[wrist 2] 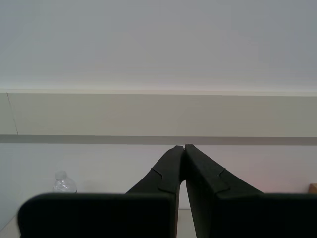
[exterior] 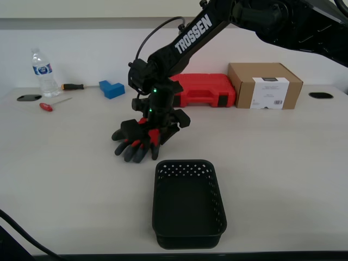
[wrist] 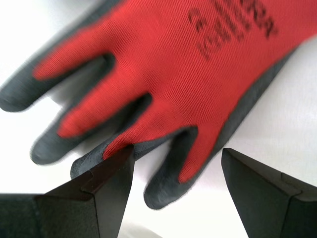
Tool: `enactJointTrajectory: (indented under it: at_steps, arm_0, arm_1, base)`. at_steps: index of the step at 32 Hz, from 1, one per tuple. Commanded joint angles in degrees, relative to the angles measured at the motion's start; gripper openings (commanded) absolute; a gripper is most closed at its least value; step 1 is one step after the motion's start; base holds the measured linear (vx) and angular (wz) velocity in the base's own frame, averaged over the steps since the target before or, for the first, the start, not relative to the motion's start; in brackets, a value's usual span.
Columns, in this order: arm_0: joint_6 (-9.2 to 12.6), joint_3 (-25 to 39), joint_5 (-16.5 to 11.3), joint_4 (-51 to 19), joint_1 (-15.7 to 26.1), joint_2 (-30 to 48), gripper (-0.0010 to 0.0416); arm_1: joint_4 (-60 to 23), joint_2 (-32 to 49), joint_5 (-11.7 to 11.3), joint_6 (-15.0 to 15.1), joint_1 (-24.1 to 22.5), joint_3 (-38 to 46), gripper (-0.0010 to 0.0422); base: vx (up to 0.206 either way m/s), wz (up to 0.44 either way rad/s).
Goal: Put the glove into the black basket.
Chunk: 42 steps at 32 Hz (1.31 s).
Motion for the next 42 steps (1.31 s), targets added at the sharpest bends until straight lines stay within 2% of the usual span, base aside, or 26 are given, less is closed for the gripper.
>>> enactJointTrajectory:
  at_steps: [1,4,9,15,21,22,27,30,32,33,35,42]
  arm_0:
    - [0.66,0.09,0.52,1.11,0.13,0.09,0.0242]
    - [0.83,0.0,0.5,1.49,0.13,0.09,0.022]
    - [0.76,-0.33,0.46,1.62,0.13,0.09,0.0137]
    - [0.66,-2.23,0.46,1.42,0.11,0.09,0.0112]
    - [-3.28,-4.31,0.15,1.46,0.02,0.09,-0.0007]
    - [-4.17,-4.13,0.15,1.95,0.02,0.02,0.0]
    - [-4.63,-2.71,-0.98,1.99,0.02,-0.31,-0.0001]
    - [-4.66,-1.84,-5.18,1.27,-0.42,-1.51,-0.0001]
    - [-4.87,-1.79,-5.6,0.74,-0.63,-2.38,-0.0001]
    - [-6.12,-1.95,-6.16,0.59,-0.74,-4.42,-0.0001]
    - [-7.48,-2.05,-5.99,0.5,-0.76,-6.73,-0.0001]
    - [-7.98,-4.11,-5.27,1.16,-1.09,-16.96,-0.0001]
  arm_1:
    - [0.33,0.02,-0.13,0.02,0.02,0.02,0.0]
    - [0.33,0.02,-0.13,0.0,0.0,0.02,0.0]
    - [0.33,0.02,-0.13,0.0,0.02,0.02,0.0]
    - [0.33,0.02,-0.13,0.02,0.02,0.02,0.0]
    - [0.33,0.02,-0.13,0.02,0.02,0.02,0.0]
    - [0.35,0.02,-0.13,0.02,0.02,0.02,0.0]
    - [0.35,0.02,-0.15,0.0,0.02,0.02,0.0]
    - [0.33,0.02,-0.15,0.02,0.02,0.02,0.0]
    - [0.35,0.02,-0.15,0.02,0.02,0.02,0.0]
    - [0.35,0.02,-0.13,0.0,0.0,0.02,0.0]
    - [0.39,0.02,-0.15,0.02,0.02,0.04,0.0]
    - [0.39,0.02,-0.13,0.0,0.02,0.0,0.0]
  base:
    - [0.0,0.0]
    - [0.0,0.0]
    - [0.0,0.0]
    - [0.0,0.0]
    - [0.0,0.0]
    - [0.0,0.0]
    - [0.0,0.0]
    - [0.0,0.0]
    - [0.0,0.0]
    - [0.0,0.0]
    - [0.0,0.0]
    - [0.0,0.0]
